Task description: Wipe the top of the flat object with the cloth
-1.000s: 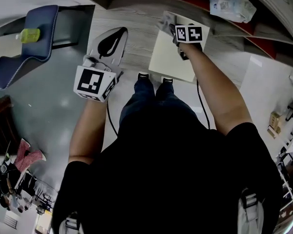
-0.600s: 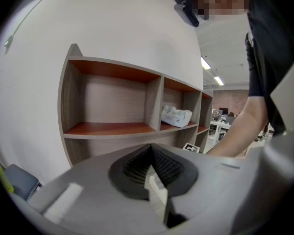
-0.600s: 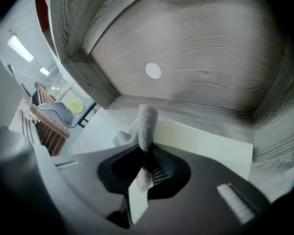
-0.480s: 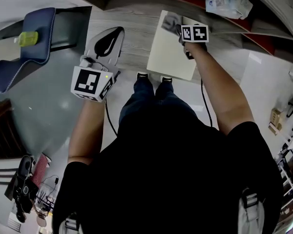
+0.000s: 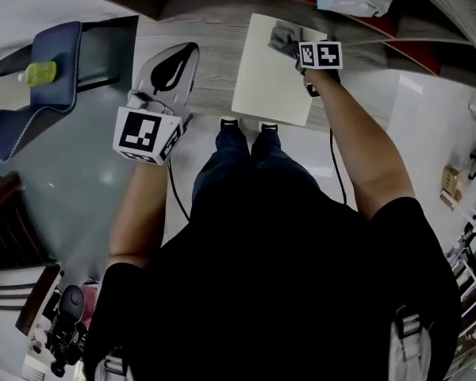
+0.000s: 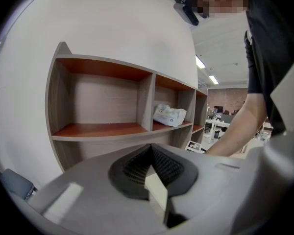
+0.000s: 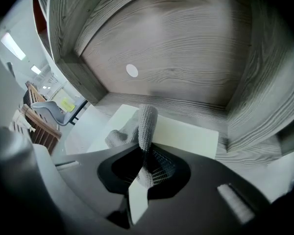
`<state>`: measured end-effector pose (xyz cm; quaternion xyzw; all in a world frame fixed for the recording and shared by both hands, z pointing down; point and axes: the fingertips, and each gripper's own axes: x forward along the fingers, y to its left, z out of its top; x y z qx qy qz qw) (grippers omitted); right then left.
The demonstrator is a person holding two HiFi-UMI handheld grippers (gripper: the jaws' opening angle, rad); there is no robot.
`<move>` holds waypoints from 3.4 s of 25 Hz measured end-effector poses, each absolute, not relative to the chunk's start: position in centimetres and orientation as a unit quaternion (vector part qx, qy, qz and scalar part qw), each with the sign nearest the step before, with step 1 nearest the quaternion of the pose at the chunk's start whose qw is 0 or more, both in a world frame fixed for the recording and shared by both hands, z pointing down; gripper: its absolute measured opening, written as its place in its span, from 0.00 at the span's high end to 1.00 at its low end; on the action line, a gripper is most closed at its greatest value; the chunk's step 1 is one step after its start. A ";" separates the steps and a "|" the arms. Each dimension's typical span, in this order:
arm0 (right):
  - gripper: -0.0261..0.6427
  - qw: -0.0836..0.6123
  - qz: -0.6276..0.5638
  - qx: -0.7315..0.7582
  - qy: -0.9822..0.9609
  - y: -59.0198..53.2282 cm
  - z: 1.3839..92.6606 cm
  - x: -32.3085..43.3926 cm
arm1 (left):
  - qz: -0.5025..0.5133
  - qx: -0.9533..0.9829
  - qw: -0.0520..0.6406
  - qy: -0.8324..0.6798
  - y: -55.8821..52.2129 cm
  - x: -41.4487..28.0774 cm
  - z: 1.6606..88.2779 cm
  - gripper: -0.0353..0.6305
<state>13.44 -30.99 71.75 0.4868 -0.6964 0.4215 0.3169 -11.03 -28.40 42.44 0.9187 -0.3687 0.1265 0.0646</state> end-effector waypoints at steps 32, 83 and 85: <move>0.93 0.312 0.433 0.548 -0.644 -26.8 71.0 22.0 | 0.119 0.925 0.066 -0.355 -26.8 -9.1 42.2 0.95; 0.93 0.285 0.489 0.446 -0.694 -24.0 71.7 11.9 | 0.121 0.924 0.072 -0.355 -25.3 -10.6 42.9 0.95; 0.94 0.283 0.491 0.457 -0.686 -23.6 71.8 13.5 | 0.121 0.925 0.072 -0.353 -25.2 -10.4 42.9 0.95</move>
